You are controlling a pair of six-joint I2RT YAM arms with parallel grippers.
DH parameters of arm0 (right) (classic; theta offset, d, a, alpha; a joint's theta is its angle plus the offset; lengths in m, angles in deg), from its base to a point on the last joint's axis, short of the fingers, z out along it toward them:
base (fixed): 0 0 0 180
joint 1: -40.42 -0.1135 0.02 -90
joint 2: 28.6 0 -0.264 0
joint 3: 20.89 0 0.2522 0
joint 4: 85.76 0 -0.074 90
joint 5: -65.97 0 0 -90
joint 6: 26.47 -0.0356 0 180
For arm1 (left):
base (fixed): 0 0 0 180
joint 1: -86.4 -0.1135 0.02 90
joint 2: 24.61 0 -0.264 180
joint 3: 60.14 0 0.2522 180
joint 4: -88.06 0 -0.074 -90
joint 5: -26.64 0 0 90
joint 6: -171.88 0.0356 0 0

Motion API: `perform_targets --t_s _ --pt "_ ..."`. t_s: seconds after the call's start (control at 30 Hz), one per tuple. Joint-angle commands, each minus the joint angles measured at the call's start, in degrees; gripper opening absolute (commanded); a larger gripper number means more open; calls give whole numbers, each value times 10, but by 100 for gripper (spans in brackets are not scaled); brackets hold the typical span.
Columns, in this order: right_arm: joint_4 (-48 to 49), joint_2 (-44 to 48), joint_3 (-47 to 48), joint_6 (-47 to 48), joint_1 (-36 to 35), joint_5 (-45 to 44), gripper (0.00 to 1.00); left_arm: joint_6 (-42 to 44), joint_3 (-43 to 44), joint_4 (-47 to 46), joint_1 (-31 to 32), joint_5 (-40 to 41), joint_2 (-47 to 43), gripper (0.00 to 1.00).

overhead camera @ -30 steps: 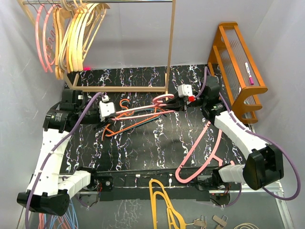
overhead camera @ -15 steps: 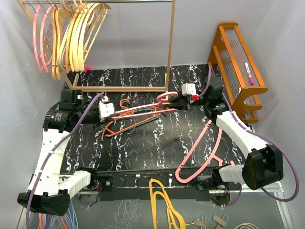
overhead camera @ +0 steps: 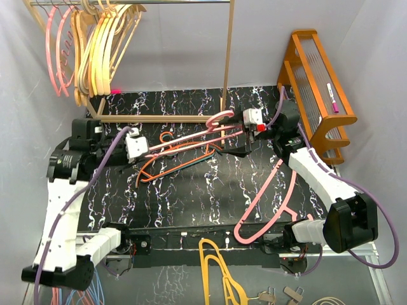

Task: Organize the hangers
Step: Adjust the hanger at the center of the board, then place the hanger at the clothesline.

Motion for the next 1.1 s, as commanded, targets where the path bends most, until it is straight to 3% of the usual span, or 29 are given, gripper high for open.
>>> perform_targets --t_s 0.0,0.2,0.27,0.37,0.53,0.7,1.07 --pt "78 9 17 -51 3 -43 98 6 36 66 -3 -6 -53 0" --pt "228 60 -17 -111 4 -251 98 -109 57 96 -3 139 -56 0" --pt "261 73 -25 -119 5 -348 98 -122 61 111 -3 171 -73 0" --pt "315 86 -36 -164 17 -423 98 -153 71 129 -3 216 -87 0" --pt "390 101 -59 -259 44 -413 98 -274 152 149 -3 287 -42 0" --pt "431 109 -105 -303 44 -398 99 -392 249 133 -3 302 15 0" --pt "434 131 -165 -310 44 -406 98 -550 429 74 -3 357 135 0"
